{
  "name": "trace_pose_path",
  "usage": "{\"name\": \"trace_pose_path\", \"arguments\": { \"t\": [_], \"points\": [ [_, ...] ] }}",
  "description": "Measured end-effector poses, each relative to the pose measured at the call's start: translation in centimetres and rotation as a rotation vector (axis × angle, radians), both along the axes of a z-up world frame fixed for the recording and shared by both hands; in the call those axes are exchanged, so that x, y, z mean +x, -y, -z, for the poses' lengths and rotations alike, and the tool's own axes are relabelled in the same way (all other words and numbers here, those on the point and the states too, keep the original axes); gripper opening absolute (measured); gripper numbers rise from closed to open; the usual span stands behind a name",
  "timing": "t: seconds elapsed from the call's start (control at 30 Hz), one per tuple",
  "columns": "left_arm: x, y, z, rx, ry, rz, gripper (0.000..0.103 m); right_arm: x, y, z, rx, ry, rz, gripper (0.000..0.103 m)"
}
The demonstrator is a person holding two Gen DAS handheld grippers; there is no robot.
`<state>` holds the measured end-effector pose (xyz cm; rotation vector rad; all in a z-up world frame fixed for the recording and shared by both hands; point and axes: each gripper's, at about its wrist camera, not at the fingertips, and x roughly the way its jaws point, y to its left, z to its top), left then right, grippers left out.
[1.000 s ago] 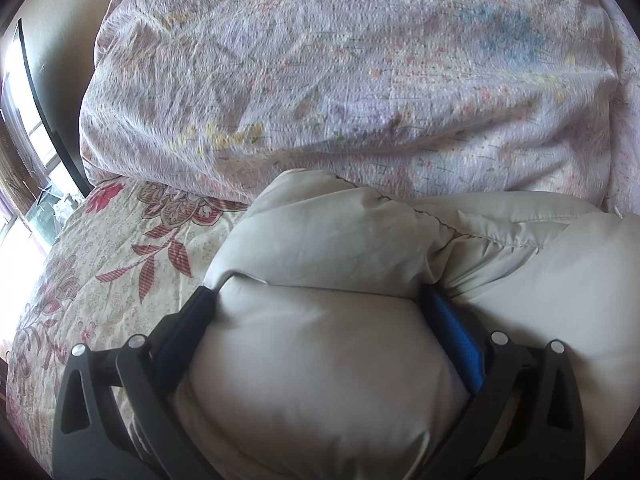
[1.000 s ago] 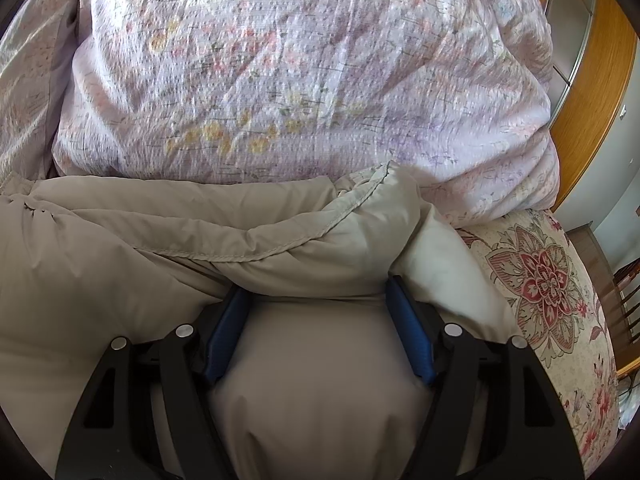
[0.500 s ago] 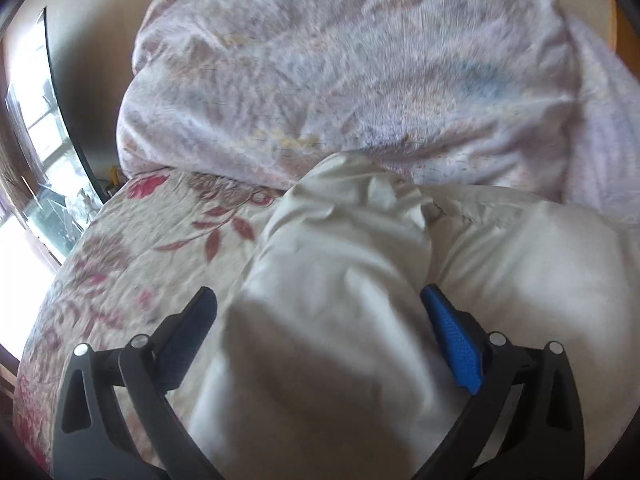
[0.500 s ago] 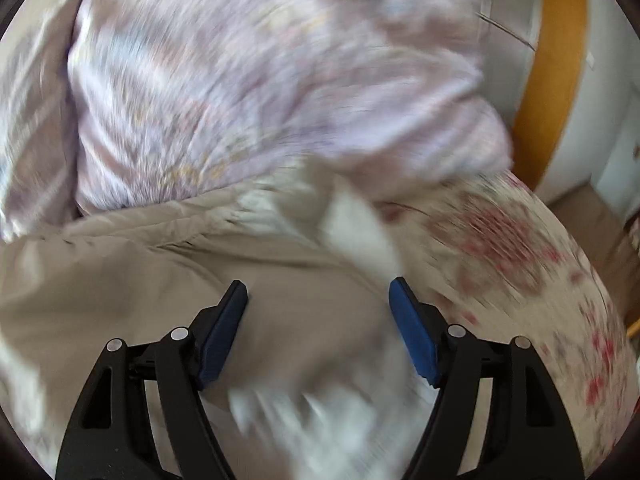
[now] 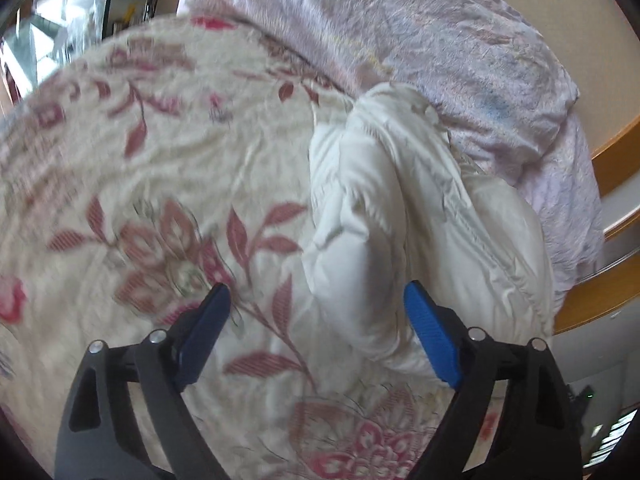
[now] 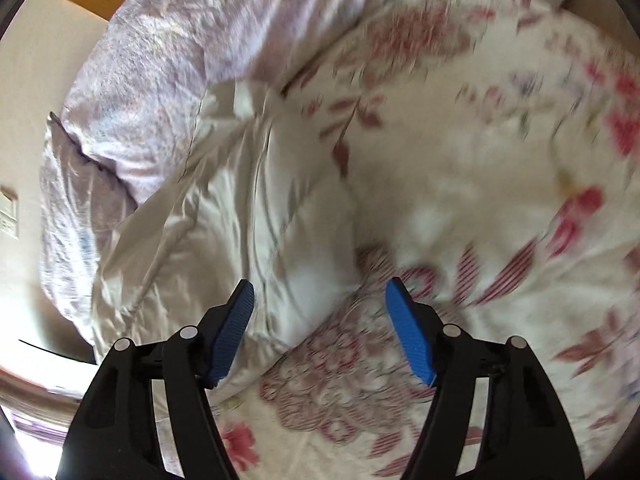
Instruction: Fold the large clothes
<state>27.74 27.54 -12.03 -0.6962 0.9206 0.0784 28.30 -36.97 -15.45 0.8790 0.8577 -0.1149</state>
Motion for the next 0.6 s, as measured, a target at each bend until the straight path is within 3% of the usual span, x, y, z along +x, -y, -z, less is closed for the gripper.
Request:
{"name": "trace_pose_path", "arguments": {
  "t": [0.23,0.3,0.4,0.47,0.53,0.6],
  "points": [
    [0.7,1.8,1.0,-0.117,0.034,-0.011,0.078,0.4,-0.4,1.1,0.121,0.052,0.017,0.062],
    [1.0,1.7,1.4,-0.167,0.046,-0.024,0.068,0.5,-0.3,1.4,0.159,0.071,0.038,0.060],
    [1.4,1.6,1.9,-0.235,0.073,-0.081,0.055,0.5,0.2,2.3,0.245,0.099,0.086,0.048],
    [1.4,1.1,2.6,-0.300,0.095,-0.144,0.044,0.4,0.3,2.8,0.291,0.133,0.103,0.033],
    [1.2,0.6,2.8,-0.361,0.123,-0.176,0.033,0.0,0.2,2.6,0.304,0.160,0.106,0.024],
    [1.1,0.5,2.4,-0.365,0.141,-0.175,0.026,-0.4,0.0,2.1,0.299,0.176,0.104,0.021]
  ]
}}
